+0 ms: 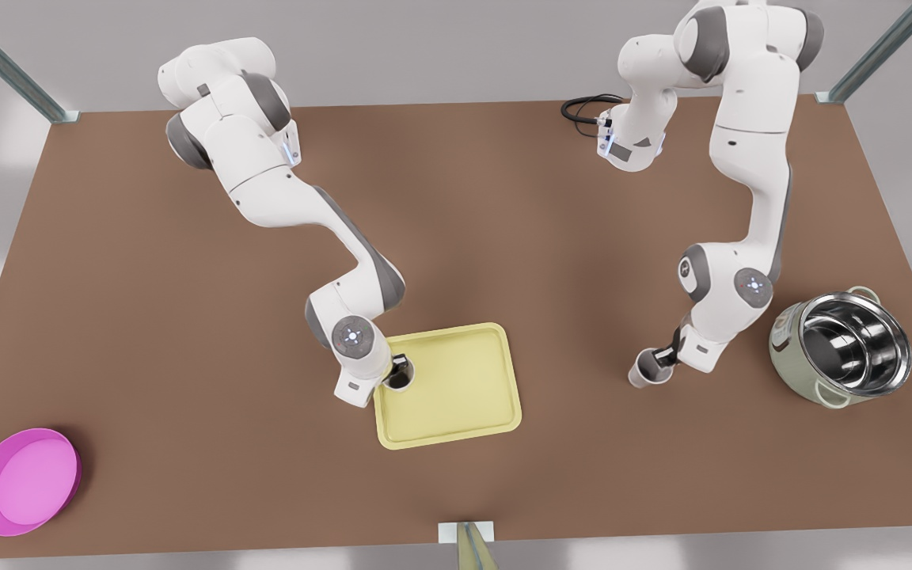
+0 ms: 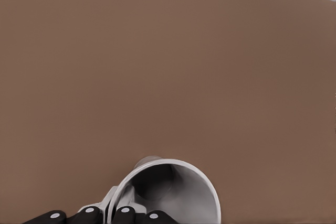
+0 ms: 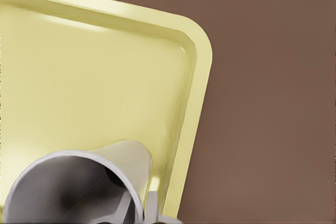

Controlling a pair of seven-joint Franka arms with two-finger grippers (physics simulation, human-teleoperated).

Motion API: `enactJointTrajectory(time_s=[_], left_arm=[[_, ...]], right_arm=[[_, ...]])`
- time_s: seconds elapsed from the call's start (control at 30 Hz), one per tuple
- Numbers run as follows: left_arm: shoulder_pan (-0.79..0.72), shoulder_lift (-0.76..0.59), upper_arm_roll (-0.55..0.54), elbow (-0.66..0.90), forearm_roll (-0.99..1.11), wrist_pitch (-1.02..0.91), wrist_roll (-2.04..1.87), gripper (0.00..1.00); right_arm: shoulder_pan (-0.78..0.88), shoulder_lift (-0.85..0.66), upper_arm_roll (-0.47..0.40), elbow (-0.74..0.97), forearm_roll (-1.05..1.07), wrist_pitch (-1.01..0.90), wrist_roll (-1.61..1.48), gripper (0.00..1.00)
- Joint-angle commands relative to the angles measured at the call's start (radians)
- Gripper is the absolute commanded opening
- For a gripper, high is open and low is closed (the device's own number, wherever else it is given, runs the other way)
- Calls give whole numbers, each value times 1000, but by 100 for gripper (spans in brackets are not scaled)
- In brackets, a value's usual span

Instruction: Use the left arm to pick up the white IKEA cup from the tray and place it on the middle-left position; use the right arm to pick up the white IKEA cup from the tray and place it on the middle-right position

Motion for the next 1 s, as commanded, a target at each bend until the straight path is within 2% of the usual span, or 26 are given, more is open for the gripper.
enactJointTrajectory(time_s=[0.0, 0.13, 0.27, 0.37, 0.5, 0.53, 0.57, 0.7, 0.77, 0.83, 0.9, 0.97], left_arm=[[0, 4, 0, 0, -10, 70, 441, 19], [0, 7, 0, 0, -10, 70, 441, 20], [-2, 19, 0, -3, -8, 71, 441, 25], [0, 42, 0, -3, -8, 101, 439, 25], [-2, 36, 0, -3, -8, 99, 433, 25], [-2, 34, 0, -3, -8, 99, 433, 66], [-2, 34, 0, -3, -8, 99, 433, 100], [3, -2, 10, 6, -7, 69, 439, 100], [4, -154, 35, 31, 1, -215, 432, 100], [4, -226, 35, 53, 56, -364, 387, 100], [-2, -206, 32, 231, 59, -617, 149, 100], [15, -205, 38, 382, 50, -841, 137, 100]], right_arm=[[0, -6, -1, 5, -4, -29, 6, 20], [-2, -16, -1, 5, -3, -30, 3, 17], [-17, -61, 6, 20, -3, -124, 0, 17], [-94, -96, 74, 20, -3, -190, -26, 16], [-169, -138, 100, 25, 30, -280, -110, 16], [-183, -141, 108, 25, 30, -297, -124, 15], [-209, -142, 127, 37, 36, -326, -132, 15], [-275, -153, 147, 50, 37, -382, -210, 15], [-313, -161, 154, 50, 37, -399, -264, 15], [-341, -162, 157, 50, 37, -412, -313, 15], [-422, -162, 209, 50, 36, -414, -386, 15], [-456, -161, 207, 63, 36, -412, -452, 15]])
